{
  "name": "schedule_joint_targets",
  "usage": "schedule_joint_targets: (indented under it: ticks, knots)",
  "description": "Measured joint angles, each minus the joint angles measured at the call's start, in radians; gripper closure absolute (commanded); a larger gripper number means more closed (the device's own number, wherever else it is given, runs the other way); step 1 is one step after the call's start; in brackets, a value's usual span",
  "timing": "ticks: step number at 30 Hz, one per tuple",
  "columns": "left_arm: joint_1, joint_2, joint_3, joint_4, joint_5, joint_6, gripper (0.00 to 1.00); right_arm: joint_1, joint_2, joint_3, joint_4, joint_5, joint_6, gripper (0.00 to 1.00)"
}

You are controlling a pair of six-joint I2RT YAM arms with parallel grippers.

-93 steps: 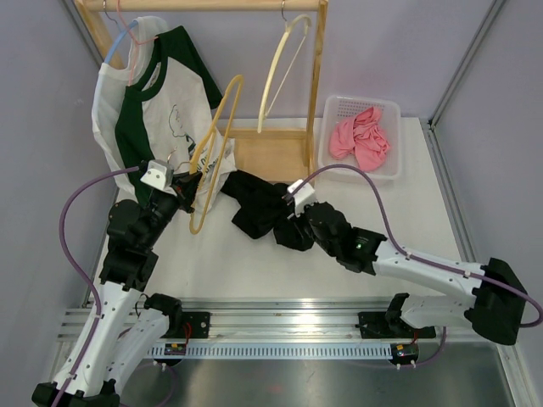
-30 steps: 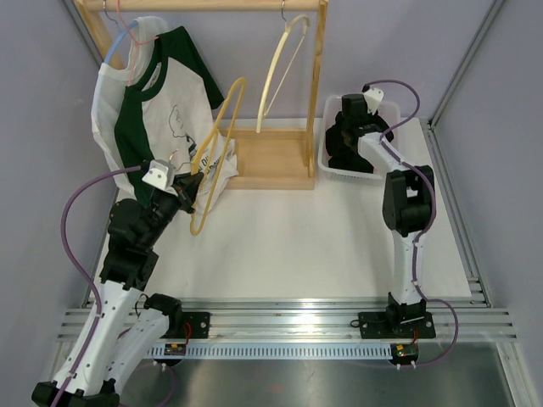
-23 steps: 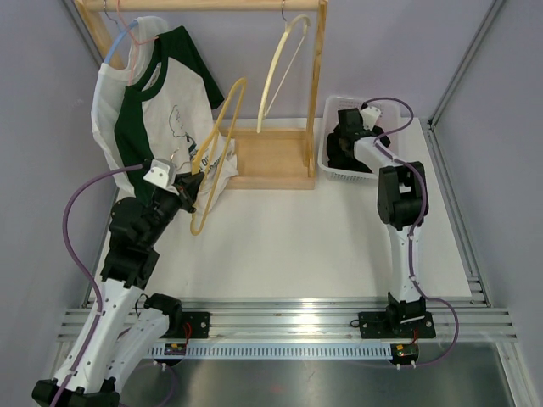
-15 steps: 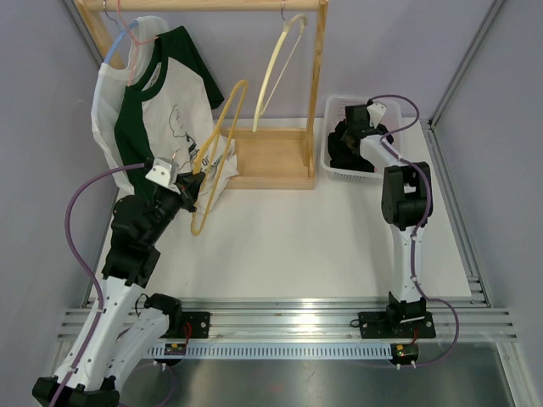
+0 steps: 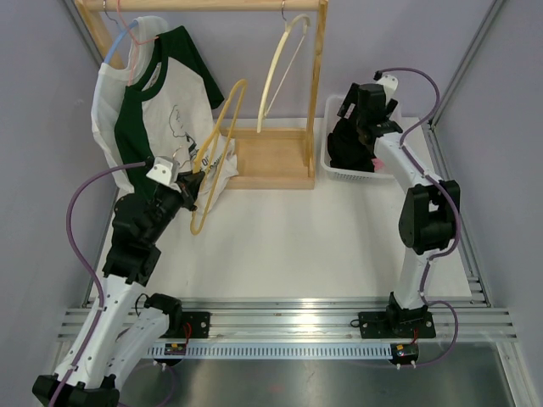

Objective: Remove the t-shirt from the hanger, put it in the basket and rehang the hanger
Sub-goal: Place the tshirt into the basket, then hang the hanger back to the clothesline with the left arm

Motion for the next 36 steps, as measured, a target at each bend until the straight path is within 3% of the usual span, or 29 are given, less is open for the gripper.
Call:
schedule_joint_targets:
  ticks: [8, 13, 20, 27, 36]
  knots:
    - [0.000, 0.075, 0.067, -0.058, -0.044, 0.009, 1.00, 0.010, -0.171, -0.246, 0.098, -0.039, -0.035, 0.01]
    - [0.001, 0.165, 0.181, -0.152, -0.072, 0.035, 1.00, 0.010, -0.204, -0.299, 0.088, -0.071, -0.036, 0.01]
    - [0.001, 0.387, 0.482, -0.327, -0.078, 0.080, 1.00, 0.010, -0.346, -0.449, 0.158, -0.088, -0.050, 0.00]
    - [0.001, 0.619, 0.781, -0.472, -0.060, 0.108, 1.00, 0.010, -0.456, -0.583, 0.309, -0.215, -0.068, 0.01]
    - [0.001, 0.890, 1.152, -0.562, -0.063, 0.118, 1.00, 0.010, -0.467, -0.599, 0.356, -0.248, -0.100, 0.01]
